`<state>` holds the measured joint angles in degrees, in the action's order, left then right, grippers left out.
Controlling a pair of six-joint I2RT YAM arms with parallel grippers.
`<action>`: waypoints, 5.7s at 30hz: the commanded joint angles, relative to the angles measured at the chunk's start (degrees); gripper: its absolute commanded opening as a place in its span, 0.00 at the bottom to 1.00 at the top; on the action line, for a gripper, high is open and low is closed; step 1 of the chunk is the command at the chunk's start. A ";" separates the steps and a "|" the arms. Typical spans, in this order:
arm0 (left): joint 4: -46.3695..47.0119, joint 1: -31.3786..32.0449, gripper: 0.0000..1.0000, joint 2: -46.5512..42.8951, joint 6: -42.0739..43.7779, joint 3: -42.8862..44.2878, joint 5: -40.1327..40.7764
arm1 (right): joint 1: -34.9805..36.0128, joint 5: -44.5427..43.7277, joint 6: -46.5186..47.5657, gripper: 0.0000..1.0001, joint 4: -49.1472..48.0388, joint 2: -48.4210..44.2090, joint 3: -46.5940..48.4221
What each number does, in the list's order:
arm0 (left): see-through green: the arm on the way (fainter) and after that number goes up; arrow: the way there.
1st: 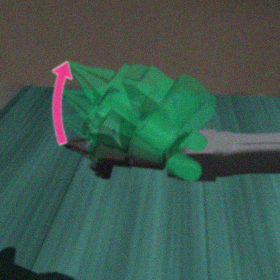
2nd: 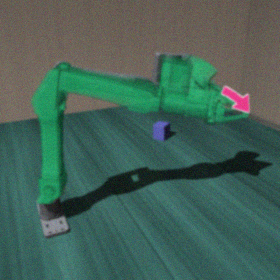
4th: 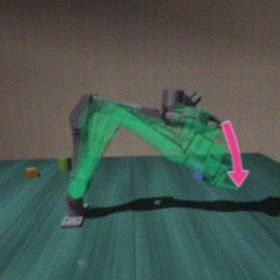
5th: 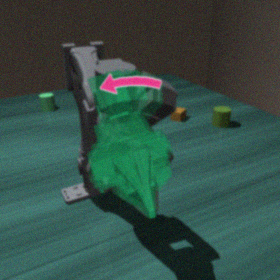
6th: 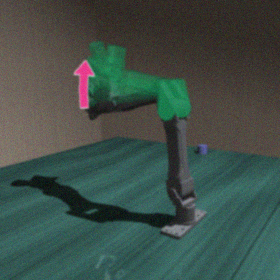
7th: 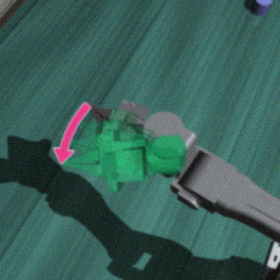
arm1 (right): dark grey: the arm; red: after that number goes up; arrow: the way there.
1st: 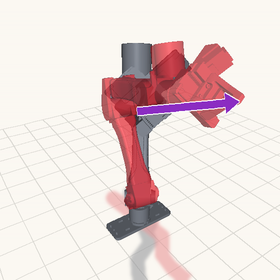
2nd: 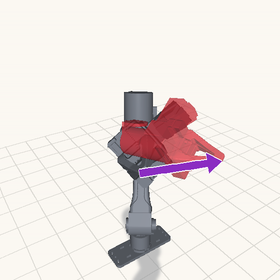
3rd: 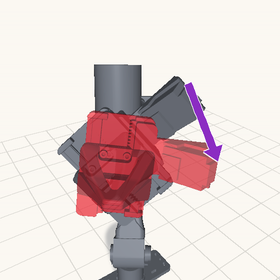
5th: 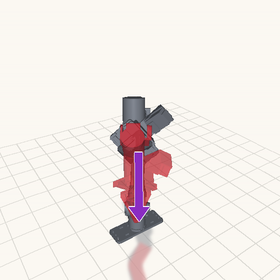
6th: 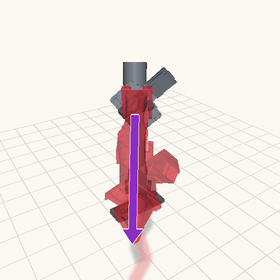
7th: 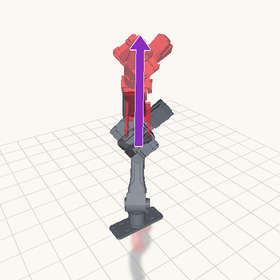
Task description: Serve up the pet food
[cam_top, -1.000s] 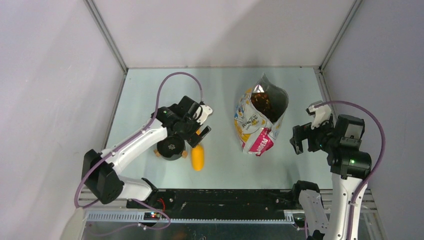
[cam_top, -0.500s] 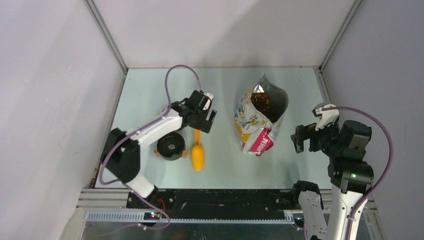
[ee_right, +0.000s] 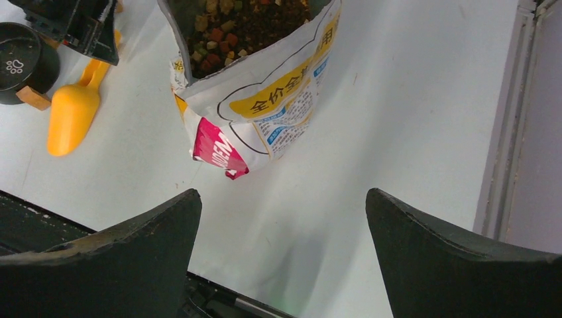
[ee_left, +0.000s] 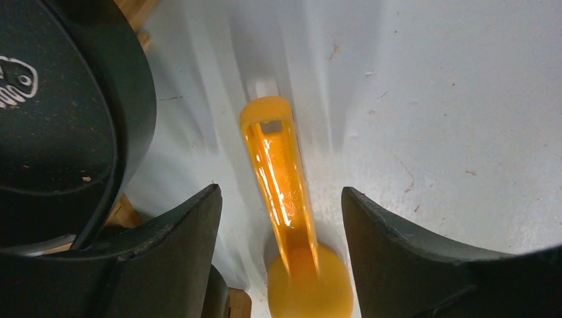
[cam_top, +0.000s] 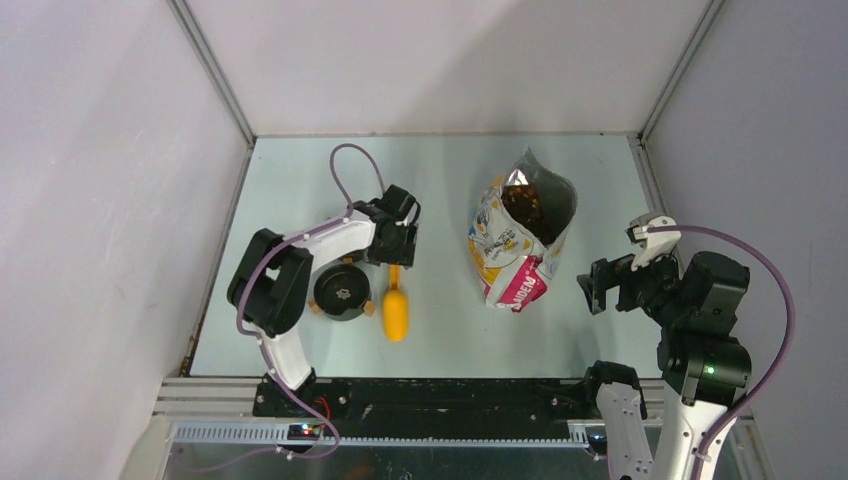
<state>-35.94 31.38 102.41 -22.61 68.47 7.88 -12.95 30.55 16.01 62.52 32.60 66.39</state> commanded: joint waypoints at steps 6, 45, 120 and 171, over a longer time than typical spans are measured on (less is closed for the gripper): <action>1.05 -0.66 0.67 3.36 -5.59 0.52 -0.22 | -0.23 2.32 -2.52 0.96 -1.17 0.43 0.90; 28.09 -0.09 0.00 -45.41 5.40 -5.69 -55.75 | 1.67 28.72 -11.93 0.89 -17.42 1.31 -0.56; 33.32 -9.10 0.80 -41.43 1.10 12.55 -60.82 | 49.36 20.02 -15.84 0.00 -38.46 37.46 17.41; 31.68 -12.24 0.73 -41.14 -12.78 -14.04 -66.51 | 55.50 -15.60 -10.43 0.00 -11.04 43.34 10.17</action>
<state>-2.42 18.20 60.60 -33.61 55.05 -54.08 40.42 15.31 5.96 54.43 76.34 72.77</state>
